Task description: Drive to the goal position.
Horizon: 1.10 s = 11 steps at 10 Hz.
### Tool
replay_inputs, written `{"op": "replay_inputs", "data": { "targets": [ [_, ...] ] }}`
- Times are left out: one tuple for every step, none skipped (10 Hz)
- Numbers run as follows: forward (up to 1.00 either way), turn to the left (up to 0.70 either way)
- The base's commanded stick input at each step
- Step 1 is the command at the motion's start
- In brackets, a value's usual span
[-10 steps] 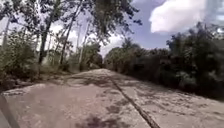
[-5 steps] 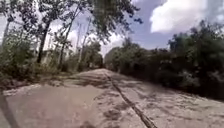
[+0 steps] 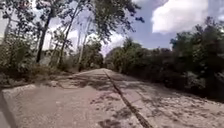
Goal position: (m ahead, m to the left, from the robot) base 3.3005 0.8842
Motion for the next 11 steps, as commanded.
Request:
{"op": "replay_inputs", "data": {
  "targets": [
    [0.50, 0.00],
    [0.50, 0.00],
    [0.50, 0.00],
    [0.50, 0.00],
    [0.50, 0.00],
    [0.50, 0.00],
    [0.50, 0.00],
    [0.50, 0.00],
    [0.50, 0.00],
    [0.50, 0.00],
    [0.50, 0.00]
  ]
}}
